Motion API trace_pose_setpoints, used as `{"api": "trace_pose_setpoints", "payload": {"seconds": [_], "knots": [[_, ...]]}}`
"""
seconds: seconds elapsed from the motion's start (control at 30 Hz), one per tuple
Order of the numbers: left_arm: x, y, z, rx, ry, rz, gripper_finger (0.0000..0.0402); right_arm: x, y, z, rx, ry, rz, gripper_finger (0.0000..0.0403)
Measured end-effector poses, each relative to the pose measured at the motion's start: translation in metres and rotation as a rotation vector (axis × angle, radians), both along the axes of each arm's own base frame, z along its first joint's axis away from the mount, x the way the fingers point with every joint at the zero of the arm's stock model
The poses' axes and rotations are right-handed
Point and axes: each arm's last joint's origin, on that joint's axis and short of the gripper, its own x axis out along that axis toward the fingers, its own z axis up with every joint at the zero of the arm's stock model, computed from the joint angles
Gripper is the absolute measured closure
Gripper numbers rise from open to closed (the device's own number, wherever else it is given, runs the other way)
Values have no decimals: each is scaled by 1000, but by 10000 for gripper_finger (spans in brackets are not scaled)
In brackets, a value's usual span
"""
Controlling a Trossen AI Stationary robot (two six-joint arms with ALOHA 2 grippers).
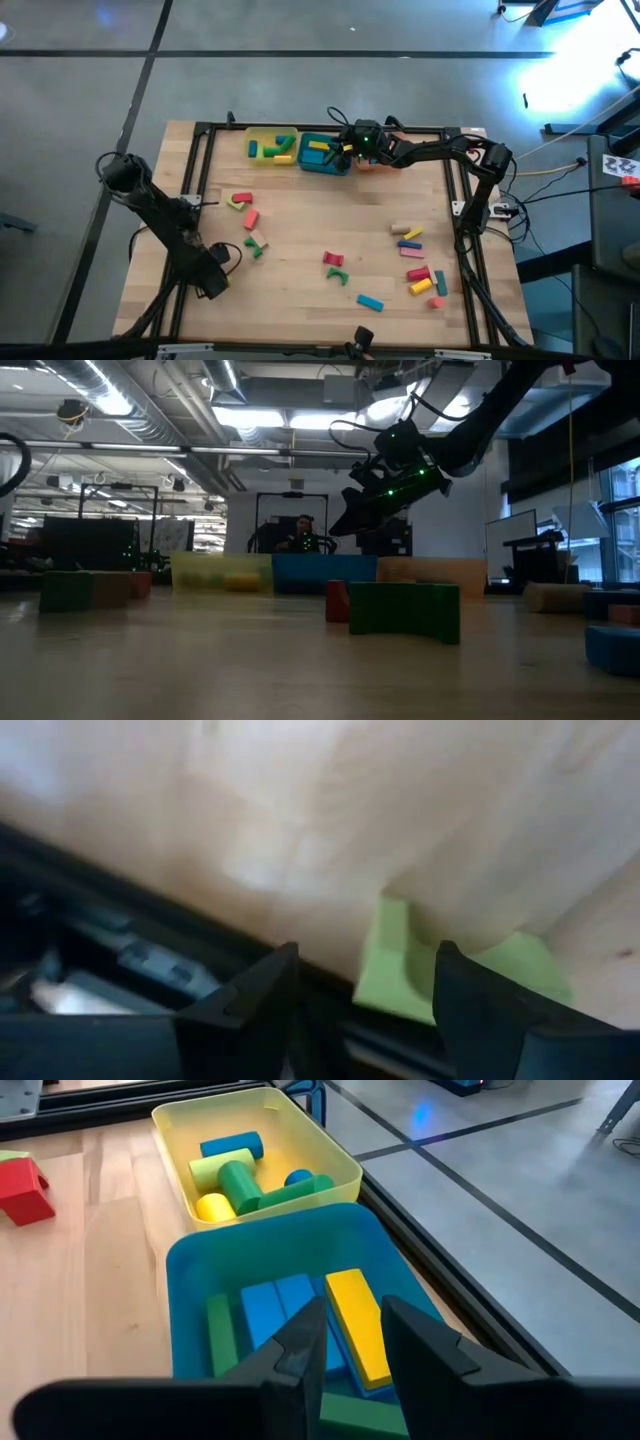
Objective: Sort blocks by size
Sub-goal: Put the light green arch block in the orange bin
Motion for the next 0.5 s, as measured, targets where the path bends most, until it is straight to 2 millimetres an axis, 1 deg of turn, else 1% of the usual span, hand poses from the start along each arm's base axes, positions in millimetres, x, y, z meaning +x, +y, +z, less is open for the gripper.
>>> {"api": "trace_pose_setpoints", "payload": {"seconds": [0.2,0.27,0.37,0.5], "knots": [[-2,2,-12,-39,-19,-2,204,0,0,0,0,0,0,301],[-3,2,-15,-56,-8,2,213,0,0,0,0,0,0,301],[-4,2,-18,-79,4,6,243,0,0,0,0,0,0,301],[-5,3,-20,-84,11,8,307,0,0,0,0,-1,0,301]]}}
